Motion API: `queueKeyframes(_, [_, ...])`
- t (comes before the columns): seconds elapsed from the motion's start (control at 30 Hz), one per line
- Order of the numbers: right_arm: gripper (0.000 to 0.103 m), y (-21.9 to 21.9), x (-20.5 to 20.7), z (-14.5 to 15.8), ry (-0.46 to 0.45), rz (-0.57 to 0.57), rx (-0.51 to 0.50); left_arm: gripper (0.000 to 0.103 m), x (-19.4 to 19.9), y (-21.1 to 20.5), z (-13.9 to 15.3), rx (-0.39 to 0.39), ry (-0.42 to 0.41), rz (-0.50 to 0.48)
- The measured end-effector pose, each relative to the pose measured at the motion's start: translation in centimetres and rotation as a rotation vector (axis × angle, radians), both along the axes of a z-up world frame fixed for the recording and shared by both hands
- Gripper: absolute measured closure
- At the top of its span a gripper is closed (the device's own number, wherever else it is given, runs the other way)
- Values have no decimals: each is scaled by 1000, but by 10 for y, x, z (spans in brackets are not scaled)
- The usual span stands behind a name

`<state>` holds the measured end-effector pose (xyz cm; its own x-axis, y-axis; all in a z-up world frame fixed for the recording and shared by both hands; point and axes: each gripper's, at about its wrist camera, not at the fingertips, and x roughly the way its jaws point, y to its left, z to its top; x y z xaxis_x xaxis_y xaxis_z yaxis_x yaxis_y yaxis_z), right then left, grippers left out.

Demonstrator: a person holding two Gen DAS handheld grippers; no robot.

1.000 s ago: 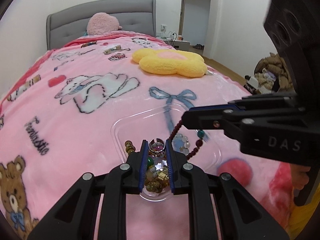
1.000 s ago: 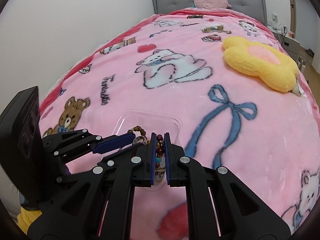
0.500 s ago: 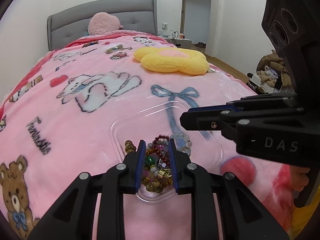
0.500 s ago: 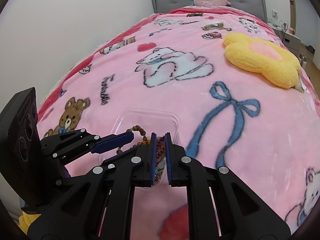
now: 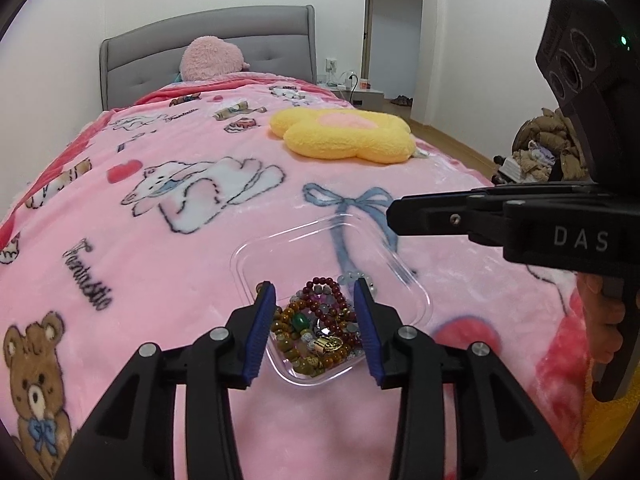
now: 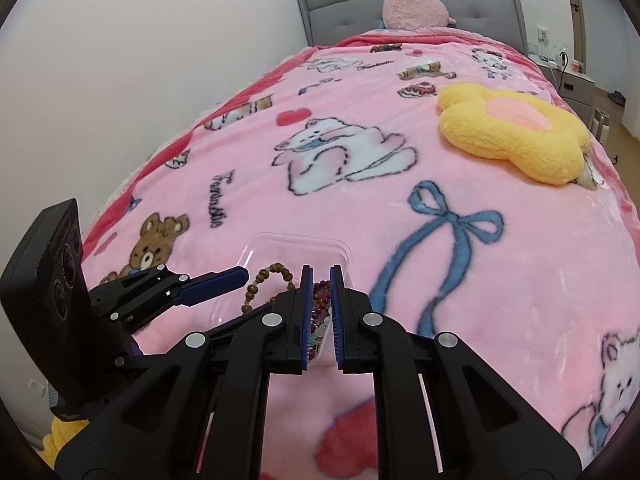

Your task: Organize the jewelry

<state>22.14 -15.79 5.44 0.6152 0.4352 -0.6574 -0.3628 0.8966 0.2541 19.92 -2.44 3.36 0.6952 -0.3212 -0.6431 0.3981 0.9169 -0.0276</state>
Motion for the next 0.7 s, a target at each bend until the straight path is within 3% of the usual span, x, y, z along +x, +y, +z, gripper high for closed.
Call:
queueKeyframes(0.27, [80, -11, -14, 3, -47, 4, 24, 38, -10, 18, 9, -98, 0, -7])
queueKeyframes(0.37, [66, -16, -23, -1, -105, 4, 22, 35, -19, 28, 10, -136, -49, 16])
queueKeyframes(0.47, [57, -24, -29, -6, -148, 0, 43, 27, -29, 35, 10, -148, -114, 55])
queueKeyframes(0.57, [42, -29, -32, -11, -181, 0, 33, 20, -38, 43, 9, -148, -166, 100])
queueKeyframes(0.63, [34, -28, -36, -13, -216, 10, 6, 15, -41, 46, 9, -155, -173, 103])
queueKeyframes(0.7, [20, -25, -39, -14, -244, 18, -38, 10, -43, 49, 8, -163, -174, 113])
